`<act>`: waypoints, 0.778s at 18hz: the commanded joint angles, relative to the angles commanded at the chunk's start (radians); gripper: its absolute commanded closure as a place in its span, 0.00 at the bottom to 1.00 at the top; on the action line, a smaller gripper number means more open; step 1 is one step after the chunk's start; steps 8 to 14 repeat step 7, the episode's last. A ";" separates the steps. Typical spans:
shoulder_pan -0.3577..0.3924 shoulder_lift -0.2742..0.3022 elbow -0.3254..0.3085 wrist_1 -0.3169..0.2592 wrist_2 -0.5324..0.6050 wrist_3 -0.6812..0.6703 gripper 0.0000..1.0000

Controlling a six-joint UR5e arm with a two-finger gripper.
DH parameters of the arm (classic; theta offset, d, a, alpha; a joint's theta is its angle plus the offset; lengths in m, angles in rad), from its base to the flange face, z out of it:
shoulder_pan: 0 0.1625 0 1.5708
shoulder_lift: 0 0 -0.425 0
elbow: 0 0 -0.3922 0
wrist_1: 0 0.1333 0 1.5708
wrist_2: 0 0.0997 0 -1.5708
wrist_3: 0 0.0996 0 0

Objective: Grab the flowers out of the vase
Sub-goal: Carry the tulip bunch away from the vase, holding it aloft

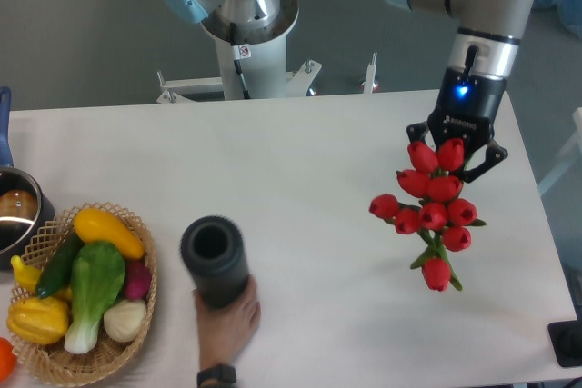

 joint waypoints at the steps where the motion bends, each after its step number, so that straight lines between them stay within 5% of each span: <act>1: -0.015 -0.005 0.006 -0.005 0.063 -0.005 1.00; 6: -0.081 -0.038 0.028 -0.064 0.267 0.003 1.00; 14: -0.084 -0.044 0.028 -0.064 0.283 0.005 1.00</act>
